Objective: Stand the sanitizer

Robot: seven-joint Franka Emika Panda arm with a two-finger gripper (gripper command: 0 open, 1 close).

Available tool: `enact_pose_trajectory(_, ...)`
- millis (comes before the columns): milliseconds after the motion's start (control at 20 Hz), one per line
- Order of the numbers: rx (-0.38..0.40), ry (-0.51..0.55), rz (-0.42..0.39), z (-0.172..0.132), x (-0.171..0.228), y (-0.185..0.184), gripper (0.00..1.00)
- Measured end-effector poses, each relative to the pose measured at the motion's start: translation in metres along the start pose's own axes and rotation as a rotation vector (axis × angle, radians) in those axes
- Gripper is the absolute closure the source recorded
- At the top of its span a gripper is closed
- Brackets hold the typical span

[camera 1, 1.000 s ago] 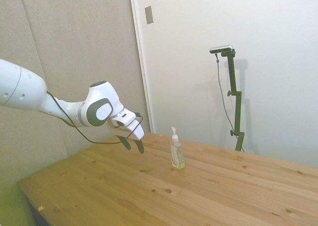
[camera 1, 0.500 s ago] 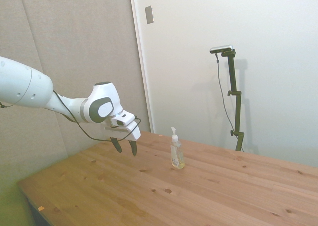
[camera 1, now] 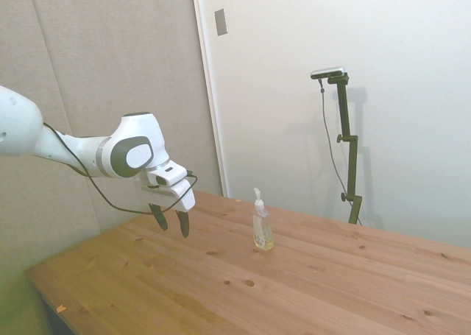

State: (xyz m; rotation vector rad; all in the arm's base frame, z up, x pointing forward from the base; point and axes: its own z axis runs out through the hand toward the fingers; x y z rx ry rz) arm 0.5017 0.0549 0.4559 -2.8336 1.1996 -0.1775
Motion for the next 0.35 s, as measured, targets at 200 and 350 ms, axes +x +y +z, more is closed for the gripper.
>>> enact_pose_trajectory(200,-0.007,-0.022,0.046,-0.007,-0.001,0.027,0.0)
enact_pose_trajectory(350,-0.009,-0.03,0.064,-0.009,-0.005,0.044,0.0)
